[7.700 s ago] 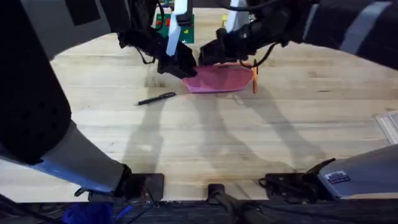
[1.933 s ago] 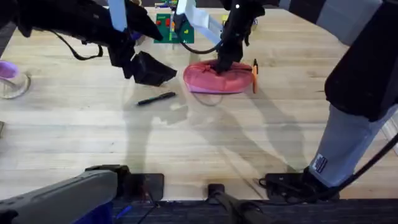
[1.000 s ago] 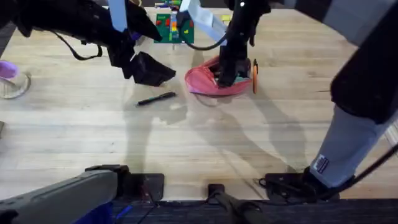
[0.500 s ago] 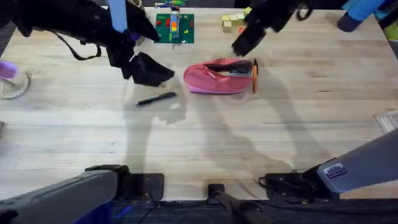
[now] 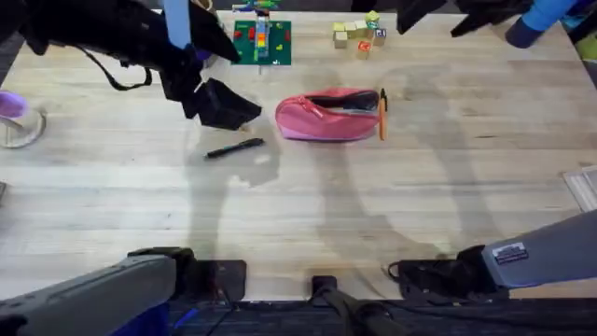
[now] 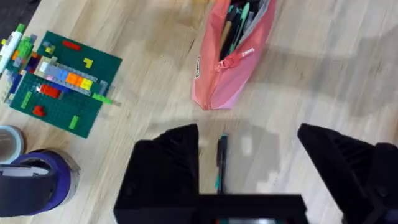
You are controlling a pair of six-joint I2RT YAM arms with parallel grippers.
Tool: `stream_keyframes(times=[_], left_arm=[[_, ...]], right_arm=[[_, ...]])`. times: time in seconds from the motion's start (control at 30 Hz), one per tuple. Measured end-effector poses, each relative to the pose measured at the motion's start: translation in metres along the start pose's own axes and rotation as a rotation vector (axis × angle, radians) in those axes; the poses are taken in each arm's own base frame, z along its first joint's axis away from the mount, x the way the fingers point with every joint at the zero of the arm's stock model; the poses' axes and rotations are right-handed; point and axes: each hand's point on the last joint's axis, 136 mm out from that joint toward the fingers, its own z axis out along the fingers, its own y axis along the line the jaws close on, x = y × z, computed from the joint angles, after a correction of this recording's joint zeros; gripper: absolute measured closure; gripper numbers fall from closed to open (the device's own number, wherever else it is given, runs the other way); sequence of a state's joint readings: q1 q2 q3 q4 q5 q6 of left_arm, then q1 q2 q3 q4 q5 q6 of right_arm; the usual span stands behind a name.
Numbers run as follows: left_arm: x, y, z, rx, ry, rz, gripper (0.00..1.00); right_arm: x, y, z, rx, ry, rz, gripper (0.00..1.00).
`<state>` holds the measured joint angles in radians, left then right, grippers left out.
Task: Unzip the bag, pick up the pens from the table one at a time and place them inside, then zip the bag closed.
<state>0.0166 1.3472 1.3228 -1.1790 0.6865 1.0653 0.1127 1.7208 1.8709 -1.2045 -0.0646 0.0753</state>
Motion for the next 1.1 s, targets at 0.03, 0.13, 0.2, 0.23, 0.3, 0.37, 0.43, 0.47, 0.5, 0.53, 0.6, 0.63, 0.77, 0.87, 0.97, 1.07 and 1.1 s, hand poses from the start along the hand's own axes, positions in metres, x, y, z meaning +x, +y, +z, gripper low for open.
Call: stream_keyframes(times=[0.03,0.13,0.2,0.23,0.3,0.37,0.43,0.47,0.5,0.53,0.6,0.63,0.77,0.87,0.97,1.07,1.1], left_arm=[[0.000,0.000,0.000,0.000,0.000,0.000,0.008],[0.000,0.000,0.000,0.000,0.000,0.000,0.008],[0.000,0.000,0.000,0.000,0.000,0.000,0.008],[0.000,0.000,0.000,0.000,0.000,0.001,0.009],[0.000,0.001,0.000,-0.002,-0.002,0.003,0.008],[-0.001,0.002,0.000,-0.006,-0.004,0.006,0.009],[-0.002,0.003,0.000,-0.010,-0.006,0.010,0.008],[-0.002,0.003,0.000,-0.011,-0.006,0.010,0.008],[-0.002,0.003,0.000,-0.011,-0.006,0.010,0.006],[-0.002,0.003,0.000,-0.011,-0.006,0.010,0.007],[-0.002,0.003,0.000,-0.011,-0.006,0.010,0.008],[-0.002,0.003,0.000,-0.011,-0.006,0.010,0.007],[-0.002,0.003,0.000,-0.011,-0.006,0.010,0.007],[-0.002,0.003,0.000,-0.011,-0.006,0.010,0.008],[-0.002,0.003,0.000,-0.011,-0.006,0.010,0.007],[-0.002,0.003,0.000,-0.011,-0.006,0.010,0.009],[-0.002,0.003,0.000,-0.011,-0.006,0.010,0.008]], right_arm=[[0.000,-0.002,0.000,0.006,-0.001,0.035,0.005],[-0.005,-0.002,0.000,0.006,-0.021,0.111,0.004],[-0.006,-0.001,0.000,0.004,-0.026,0.156,0.005],[-0.007,-0.001,0.000,0.003,-0.030,0.179,0.005],[-0.011,0.000,0.000,0.000,-0.044,0.216,0.005],[-0.013,0.000,0.000,-0.002,-0.052,0.243,0.005],[-0.013,-0.001,0.001,-0.001,-0.050,0.262,0.005],[-0.012,-0.001,0.003,0.000,-0.044,0.268,0.005],[-0.012,-0.001,0.005,0.001,-0.038,0.274,0.005],[-0.011,-0.001,0.008,0.003,-0.029,0.279,0.005],[-0.010,-0.002,0.017,0.007,-0.008,0.287,0.005],[-0.009,-0.003,0.023,0.011,0.007,0.290,0.005],[-0.002,-0.005,0.044,0.026,0.073,0.305,0.005],[0.002,-0.007,0.058,0.037,0.115,0.339,0.005],[0.004,-0.008,0.069,0.044,0.134,0.382,0.005],[0.005,-0.010,0.083,0.048,0.132,0.430,0.005],[0.007,-0.010,0.089,0.049,0.132,0.444,0.005]])
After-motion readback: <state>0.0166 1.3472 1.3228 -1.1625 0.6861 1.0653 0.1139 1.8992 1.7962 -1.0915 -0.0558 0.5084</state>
